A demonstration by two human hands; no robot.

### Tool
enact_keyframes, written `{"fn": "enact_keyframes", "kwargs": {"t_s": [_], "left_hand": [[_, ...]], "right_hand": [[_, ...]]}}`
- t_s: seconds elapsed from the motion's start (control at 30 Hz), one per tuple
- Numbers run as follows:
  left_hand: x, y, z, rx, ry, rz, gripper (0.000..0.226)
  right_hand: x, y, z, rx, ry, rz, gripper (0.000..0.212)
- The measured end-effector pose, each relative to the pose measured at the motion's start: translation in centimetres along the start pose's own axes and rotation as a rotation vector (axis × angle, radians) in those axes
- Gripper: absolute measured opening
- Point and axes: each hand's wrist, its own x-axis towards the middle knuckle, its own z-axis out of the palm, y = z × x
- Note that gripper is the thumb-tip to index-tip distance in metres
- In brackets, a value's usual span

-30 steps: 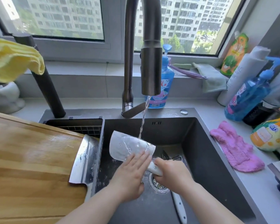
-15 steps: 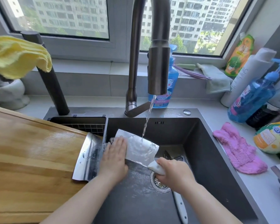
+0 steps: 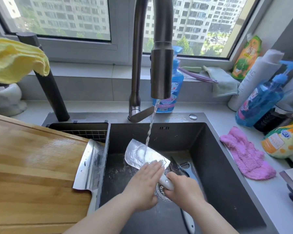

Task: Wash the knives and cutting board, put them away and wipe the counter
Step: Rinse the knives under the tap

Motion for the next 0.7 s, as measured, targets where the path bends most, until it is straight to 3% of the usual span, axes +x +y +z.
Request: {"fn": "enact_keyframes", "kwargs": {"t_s": [0.07,0.1,0.2,0.3,0.37,0.53,0.6,0.67,0.7], "left_hand": [[0.5,-0.2,0.2,-0.017,-0.008,-0.050,0.070],[0.6,-1.1,0.3,0.021,0.156,-0.090,0.071],[1.0,-2.2,-0.1,0.015,0.065,-0.234,0.078],[0.5,-0.7,0.3,-0.101,0.037,-0.033,0.080],[0.6,-0.5,0.6,-0.012,0.047,0.127,0.084],[0.5,-3.8,-0.4,0.042,0.100,-0.231,0.081],[0.3,-3.4,0.5,0.108,0.122,-0.089,0.084],[-0.1,-1.5,0.7,0.109,0.005,0.036,0.079],[-0.1,-1.1,1.0,0.101,-0.027,0.056,0.076]], "right_hand": [[-0.2,-0.2,0.3,0.022,-0.014,0.035,0.003],[-0.4,-0.3,0.2,0.030,0.007,0.039,0.012],[-0.7,0.0,0.6,-0.005,0.008,0.028,0.028],[-0.6,-0.1,0.7,0.010,-0.007,0.026,0.015],[-0.5,0.0,0.7,0.023,-0.004,0.021,0.009],[-0.6,1.1,1.0,0.021,0.005,0.051,0.019],[-0.6,1.0,1.0,0.046,-0.013,0.066,0.026],[-0.3,0.5,0.9,0.062,-0.003,0.062,0.003],[-0.2,0.4,0.8,0.055,0.008,0.059,0.016]]}}
